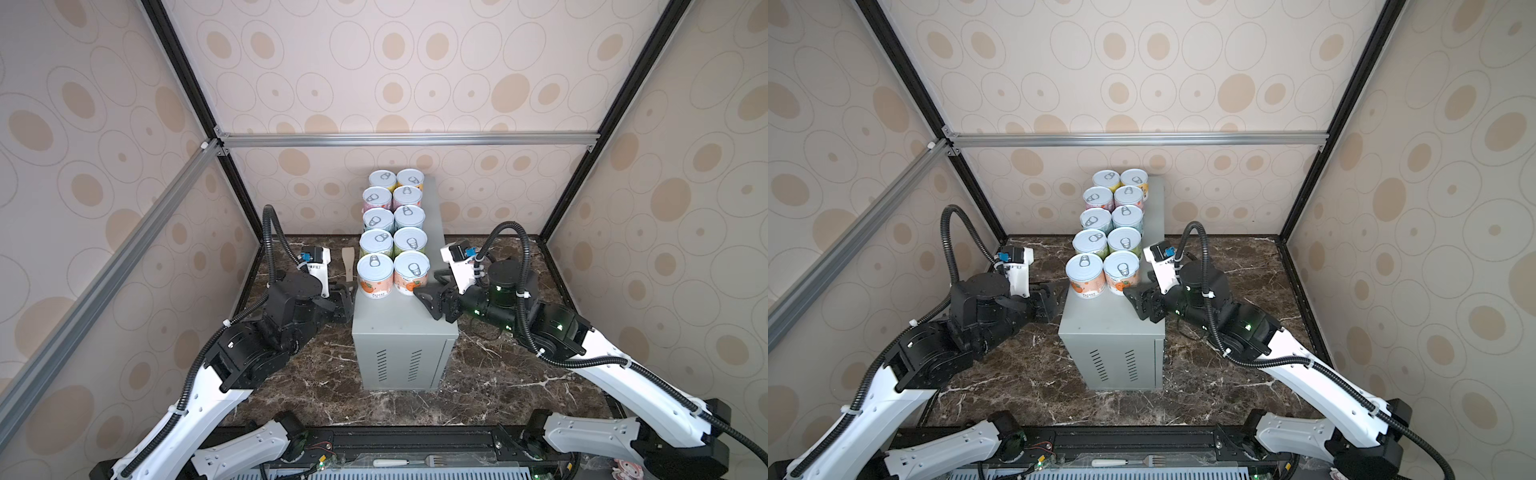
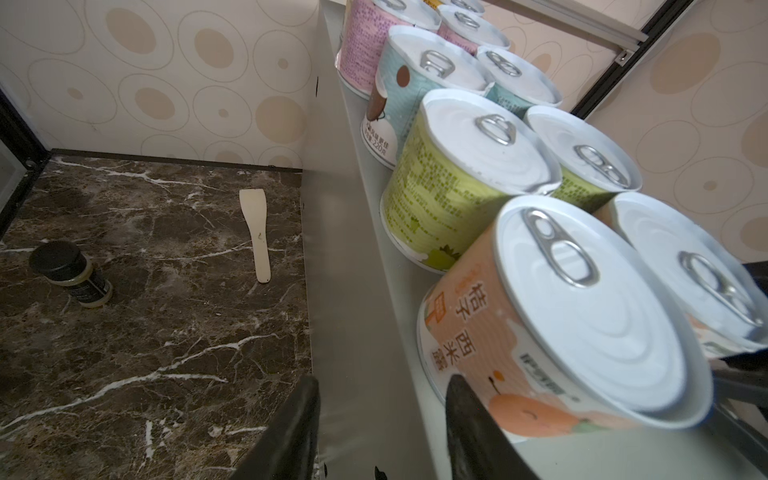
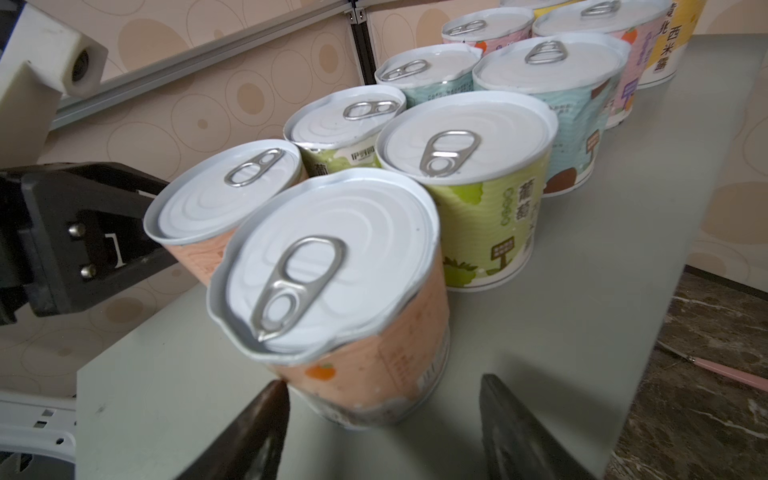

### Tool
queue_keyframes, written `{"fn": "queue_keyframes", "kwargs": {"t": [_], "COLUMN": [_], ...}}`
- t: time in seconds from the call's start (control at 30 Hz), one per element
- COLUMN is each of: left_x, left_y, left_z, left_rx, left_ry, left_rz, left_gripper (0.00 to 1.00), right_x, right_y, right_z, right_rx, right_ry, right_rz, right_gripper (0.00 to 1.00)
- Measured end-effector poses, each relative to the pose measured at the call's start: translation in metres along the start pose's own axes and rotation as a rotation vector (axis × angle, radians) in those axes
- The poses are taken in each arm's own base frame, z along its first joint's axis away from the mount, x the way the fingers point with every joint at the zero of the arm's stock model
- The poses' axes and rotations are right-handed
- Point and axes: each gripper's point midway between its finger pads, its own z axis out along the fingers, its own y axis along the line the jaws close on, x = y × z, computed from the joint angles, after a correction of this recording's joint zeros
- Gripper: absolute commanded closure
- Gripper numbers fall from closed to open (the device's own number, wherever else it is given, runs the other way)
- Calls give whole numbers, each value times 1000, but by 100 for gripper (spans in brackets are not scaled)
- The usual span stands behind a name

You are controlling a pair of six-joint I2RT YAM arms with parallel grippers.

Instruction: Place and organize the canned foods onto the counter

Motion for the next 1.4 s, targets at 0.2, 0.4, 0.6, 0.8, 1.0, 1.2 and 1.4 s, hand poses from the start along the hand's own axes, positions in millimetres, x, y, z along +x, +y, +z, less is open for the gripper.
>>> {"fn": "queue_keyframes", "kwargs": {"t": [0.2,0.4,0.6,0.8,1.0,1.2,1.4], "left_x": [0,0,-2,-11,-21,-3,21], "left_y": [0,0,3,12,29,49,103], "left_z": [1,3,3,-3,-11,6,30], "left_rx": [-3,-6,-26,-75,-163,-262,-432], "left_ry": [-2,-2,-13,-48,-102,-85,-53], "left_rz": [1,2,2,0,10,43,10], "left_gripper": [51,50,47,32,10,1,1], "right_x": [0,-1,-7,-15,-19,-1,39], "right_y": [0,0,-2,-13,-41,-80,-141], "right_z": [0,-3,-18,-45,-62,-70,-81], "right_rx": [0,1,13,76,231,395,606], "right_ry": [0,-2,-25,-63,-65,-36,-10], "right_rz": [0,3,9,20,39,52,105], "right_gripper": [22,13,11,7,0,0,0]}}
